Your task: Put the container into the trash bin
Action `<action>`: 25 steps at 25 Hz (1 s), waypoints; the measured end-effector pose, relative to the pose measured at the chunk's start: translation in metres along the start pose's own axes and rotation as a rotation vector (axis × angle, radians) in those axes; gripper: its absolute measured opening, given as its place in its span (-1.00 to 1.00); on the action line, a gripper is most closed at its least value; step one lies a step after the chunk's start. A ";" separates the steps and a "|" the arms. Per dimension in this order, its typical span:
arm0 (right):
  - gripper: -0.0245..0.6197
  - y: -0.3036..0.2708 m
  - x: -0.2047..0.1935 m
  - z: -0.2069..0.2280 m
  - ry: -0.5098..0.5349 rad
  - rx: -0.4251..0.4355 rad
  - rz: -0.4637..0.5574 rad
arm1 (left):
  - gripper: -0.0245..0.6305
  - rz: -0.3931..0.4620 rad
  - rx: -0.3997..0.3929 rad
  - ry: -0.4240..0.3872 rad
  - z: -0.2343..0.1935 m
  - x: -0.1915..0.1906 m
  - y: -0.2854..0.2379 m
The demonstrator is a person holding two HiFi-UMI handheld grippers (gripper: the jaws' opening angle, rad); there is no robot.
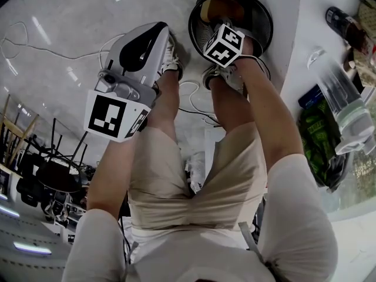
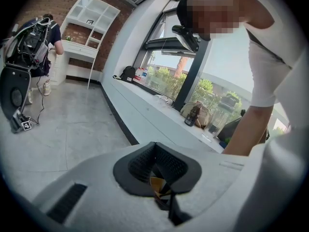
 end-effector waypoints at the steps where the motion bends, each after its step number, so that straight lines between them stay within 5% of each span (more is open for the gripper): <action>1: -0.86 -0.002 -0.001 0.001 -0.003 0.001 -0.004 | -0.87 0.000 0.001 0.001 -0.001 -0.001 0.000; 13: -0.85 -0.027 -0.002 0.007 -0.017 0.025 -0.029 | -0.87 -0.001 0.011 0.002 -0.009 -0.014 -0.004; 17: -0.58 -0.031 -0.003 0.010 -0.065 0.058 -0.017 | -0.87 0.008 0.015 0.016 -0.009 -0.019 -0.006; 25: -0.55 0.015 0.006 0.003 -0.080 0.047 -0.008 | -0.87 0.017 0.013 0.032 0.008 0.000 0.007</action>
Point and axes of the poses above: the fingertips, and each gripper's own axes: y backward along the fingers, z to its right, x out of its top, the point moved 2 cm from there along y, backward along the fingers, and after that the axes turned 4 degrees about x, right-handed, at the moved point
